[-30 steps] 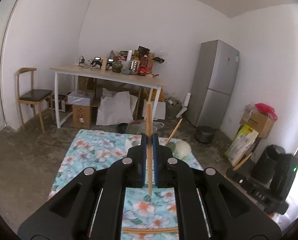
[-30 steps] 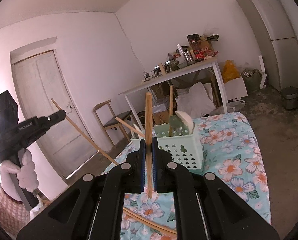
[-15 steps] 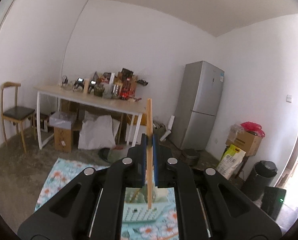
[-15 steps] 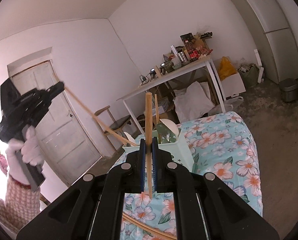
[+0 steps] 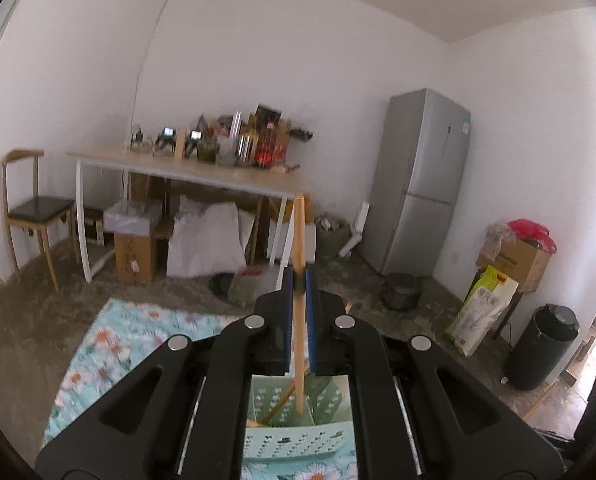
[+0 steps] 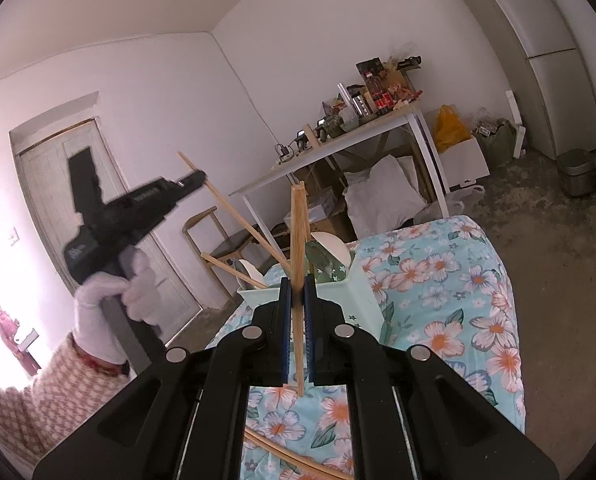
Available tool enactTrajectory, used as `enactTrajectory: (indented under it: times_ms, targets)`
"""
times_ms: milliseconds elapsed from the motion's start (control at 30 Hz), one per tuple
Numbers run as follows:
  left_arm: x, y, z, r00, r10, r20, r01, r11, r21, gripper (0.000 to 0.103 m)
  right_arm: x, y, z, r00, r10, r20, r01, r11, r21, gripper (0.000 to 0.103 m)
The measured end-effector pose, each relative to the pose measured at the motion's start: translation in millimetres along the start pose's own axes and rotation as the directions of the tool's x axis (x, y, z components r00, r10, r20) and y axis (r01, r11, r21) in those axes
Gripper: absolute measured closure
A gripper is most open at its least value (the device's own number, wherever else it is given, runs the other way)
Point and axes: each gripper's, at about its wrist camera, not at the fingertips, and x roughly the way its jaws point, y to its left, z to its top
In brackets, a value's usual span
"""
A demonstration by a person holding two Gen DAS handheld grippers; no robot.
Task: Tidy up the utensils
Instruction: 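Lower the left tool's chopstick into the holder and open the left tool, then carry the right tool's chopstick over the holder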
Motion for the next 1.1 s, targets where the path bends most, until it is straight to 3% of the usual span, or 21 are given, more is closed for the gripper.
enactTrajectory:
  times_ms: [167, 233, 300, 533, 800, 900, 1100]
  targets:
    - [25.0, 16.5, -19.5, 0.994, -0.014, -0.109, 0.007, 0.998, -0.062, 0.097, 0.8, -0.4, -1.1, 1.000, 0.000, -0.007, 0.000, 1.000, 0.002, 0.097]
    - [27.0, 23.7, -24.9, 0.992, -0.014, -0.128, 0.003, 0.996, -0.086, 0.092, 0.6, -0.1, -1.6, 1.000, -0.002, -0.009, 0.002, 1.000, 0.001, 0.097]
    - [23.2, 30.0, -27.7, 0.992, -0.011, -0.128, -0.002, 0.995, -0.101, 0.080, 0.6, 0.0, -1.8, 1.000, -0.001, -0.008, 0.001, 1.000, 0.001, 0.097]
    - [0.4, 25.0, -25.7, 0.996, -0.016, -0.092, 0.009, 0.997, -0.074, 0.057, 0.0, 3.0, -4.0, 1.000, -0.003, -0.008, 0.003, 1.000, -0.006, 0.097]
    - [-56.1, 26.7, -35.7, 0.997, -0.038, -0.060, 0.034, 0.998, -0.058, 0.027, -1.8, 16.1, -1.7, 1.000, -0.012, -0.005, 0.012, 0.999, -0.042, 0.097]
    - [-76.7, 33.1, -47.2, 0.997, -0.040, -0.062, 0.036, 0.998, -0.058, 0.020, -0.3, 23.9, 3.1, 1.000, -0.015, -0.002, 0.014, 0.998, -0.066, 0.097]
    - [-106.1, 55.0, -84.4, 0.995, 0.020, -0.102, -0.028, 0.996, -0.081, 0.015, 7.7, 44.3, 21.2, 1.000, -0.004, 0.017, 0.006, 0.991, -0.136, 0.097]
